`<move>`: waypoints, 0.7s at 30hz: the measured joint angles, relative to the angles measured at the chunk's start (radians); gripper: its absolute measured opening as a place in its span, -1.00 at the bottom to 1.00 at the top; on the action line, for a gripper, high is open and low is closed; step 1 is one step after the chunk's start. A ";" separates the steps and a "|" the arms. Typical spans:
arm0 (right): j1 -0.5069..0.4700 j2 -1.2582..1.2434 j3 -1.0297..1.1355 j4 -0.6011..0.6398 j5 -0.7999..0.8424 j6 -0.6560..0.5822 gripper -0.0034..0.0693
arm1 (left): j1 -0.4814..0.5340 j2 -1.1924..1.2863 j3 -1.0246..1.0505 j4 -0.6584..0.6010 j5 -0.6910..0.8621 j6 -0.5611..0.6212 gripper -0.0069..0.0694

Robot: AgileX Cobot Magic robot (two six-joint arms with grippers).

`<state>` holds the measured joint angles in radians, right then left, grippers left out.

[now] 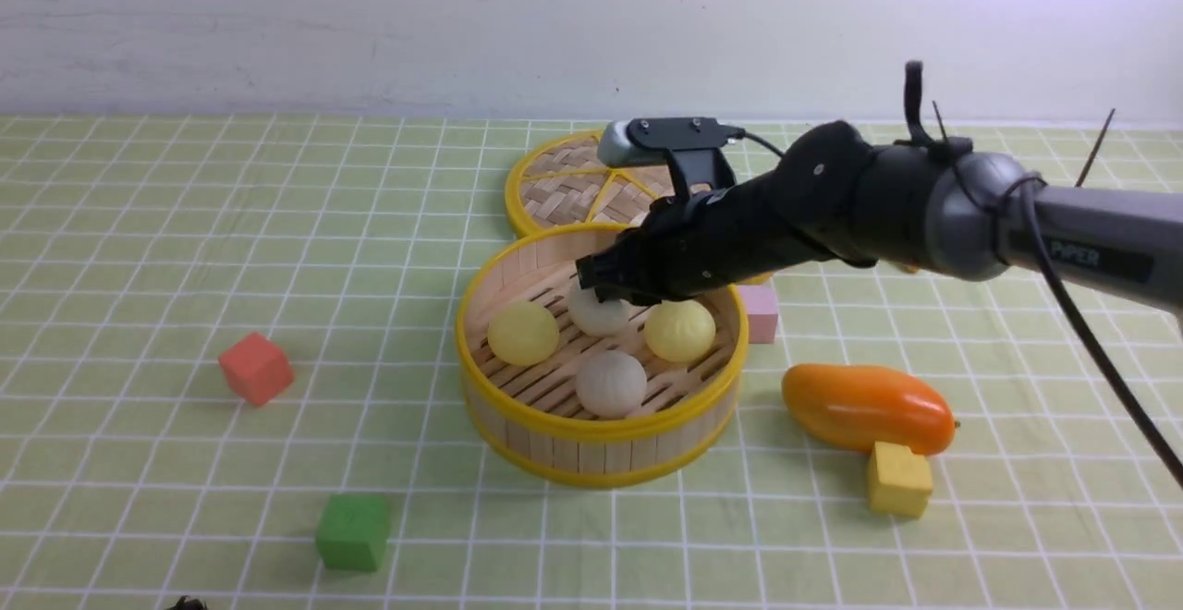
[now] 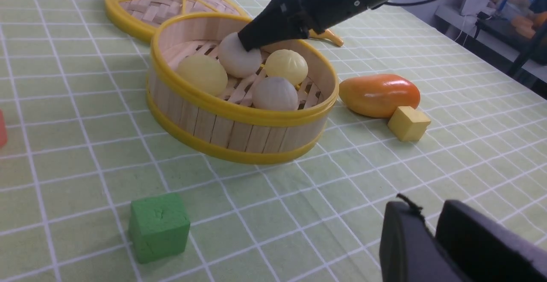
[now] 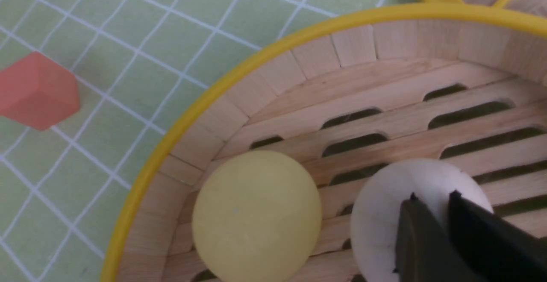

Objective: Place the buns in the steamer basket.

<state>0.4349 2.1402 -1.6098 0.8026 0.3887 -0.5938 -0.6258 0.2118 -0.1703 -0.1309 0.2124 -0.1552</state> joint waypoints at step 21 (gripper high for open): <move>-0.046 -0.791 0.293 -0.593 0.565 0.618 -0.14 | 0.000 0.000 0.000 0.000 0.000 0.000 -0.52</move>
<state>0.3884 1.3490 -1.3166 0.2101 0.9535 0.0242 -0.6258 0.2118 -0.1703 -0.1309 0.2124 -0.1552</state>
